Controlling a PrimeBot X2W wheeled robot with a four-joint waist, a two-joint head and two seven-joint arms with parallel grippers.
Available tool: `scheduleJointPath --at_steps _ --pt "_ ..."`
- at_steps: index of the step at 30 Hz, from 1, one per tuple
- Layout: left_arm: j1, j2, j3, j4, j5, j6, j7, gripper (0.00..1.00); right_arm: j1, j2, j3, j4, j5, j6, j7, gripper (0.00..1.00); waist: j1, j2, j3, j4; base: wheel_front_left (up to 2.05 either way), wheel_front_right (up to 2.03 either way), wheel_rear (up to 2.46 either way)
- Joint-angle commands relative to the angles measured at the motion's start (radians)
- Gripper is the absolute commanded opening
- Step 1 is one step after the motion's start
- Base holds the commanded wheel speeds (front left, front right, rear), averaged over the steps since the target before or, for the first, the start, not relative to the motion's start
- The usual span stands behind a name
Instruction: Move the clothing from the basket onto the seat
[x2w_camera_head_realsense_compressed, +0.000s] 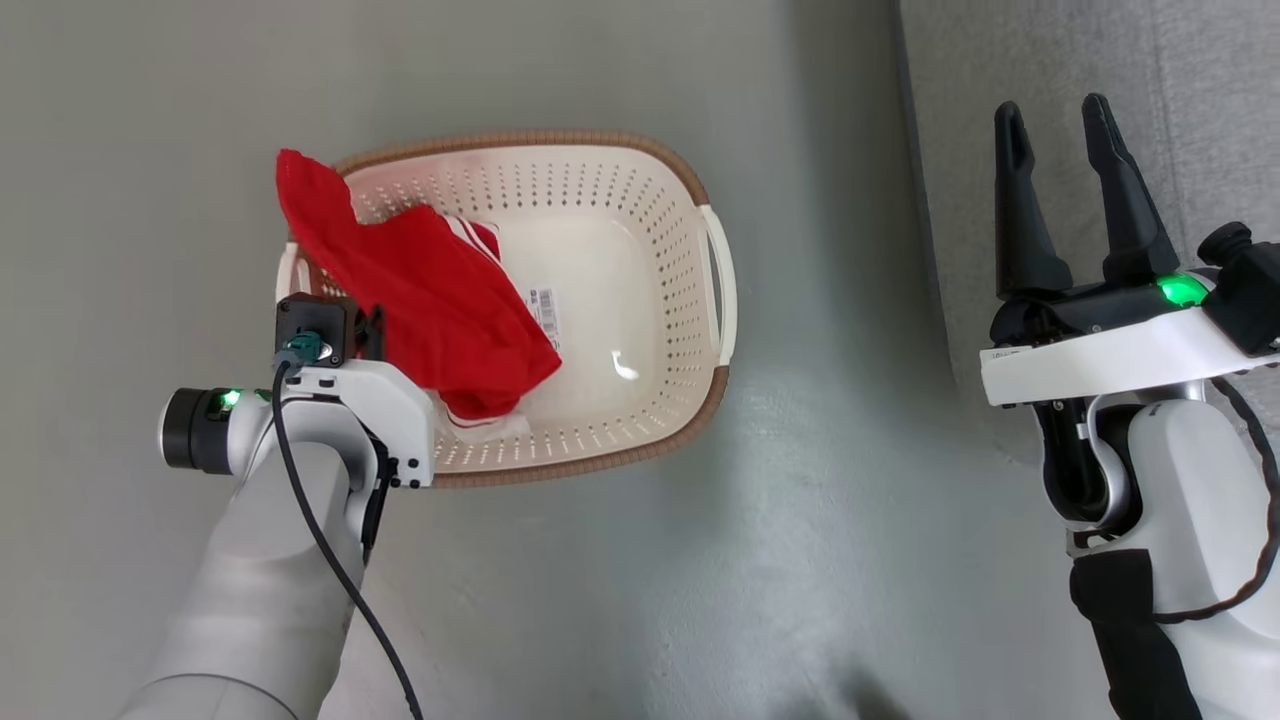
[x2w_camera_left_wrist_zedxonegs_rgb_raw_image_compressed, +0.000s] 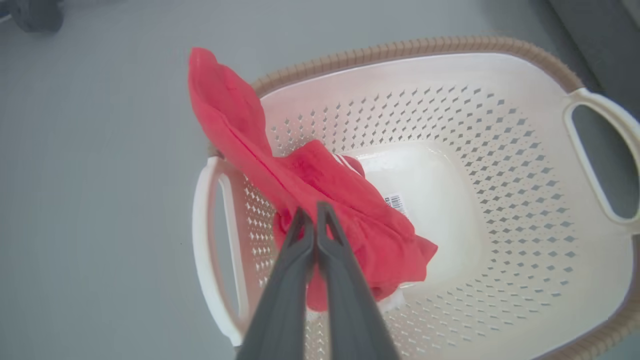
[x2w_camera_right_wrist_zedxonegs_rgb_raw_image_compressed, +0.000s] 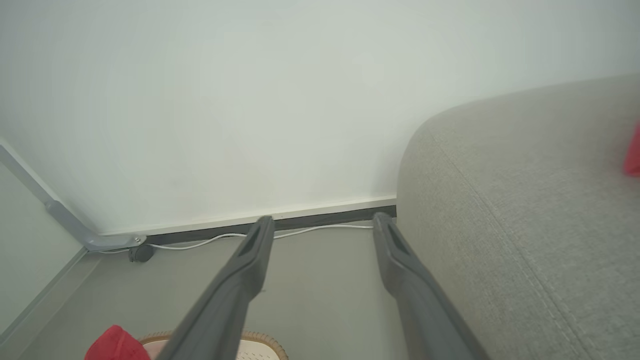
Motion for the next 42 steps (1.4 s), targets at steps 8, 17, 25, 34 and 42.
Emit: scheduleJointPath --at_steps 8,17,25,34,42 --pt "0.104 0.013 0.013 -0.172 -0.004 -0.040 -0.013 0.00 0.055 -0.006 0.011 0.004 0.002 0.003 -0.006 1.00 0.0000 0.0000 -0.135 0.015 0.00 0.00 0.00" --pt "0.197 0.005 0.019 -0.336 0.000 -0.064 -0.013 0.00 0.110 -0.014 0.010 0.035 -0.001 0.003 -0.006 1.00 0.0000 0.0000 -0.263 0.026 0.00 0.00 0.00" --pt "0.272 0.001 0.020 -0.487 -0.015 -0.084 -0.013 0.00 0.175 -0.029 0.019 0.055 -0.016 0.003 -0.006 1.00 0.0000 0.0000 -0.384 0.044 0.00 0.00 0.00" --pt "0.308 0.001 -0.021 -0.641 -0.047 -0.090 -0.013 0.00 0.234 -0.034 0.011 0.080 -0.021 0.003 -0.006 1.00 0.0000 0.0000 -0.486 0.069 0.00 0.00 0.00" --pt "0.307 0.001 -0.080 -0.741 -0.065 -0.109 -0.013 0.00 0.279 -0.039 0.019 0.106 -0.025 0.003 -0.006 1.00 0.0000 0.0000 -0.562 0.088 0.00 0.00 0.00"
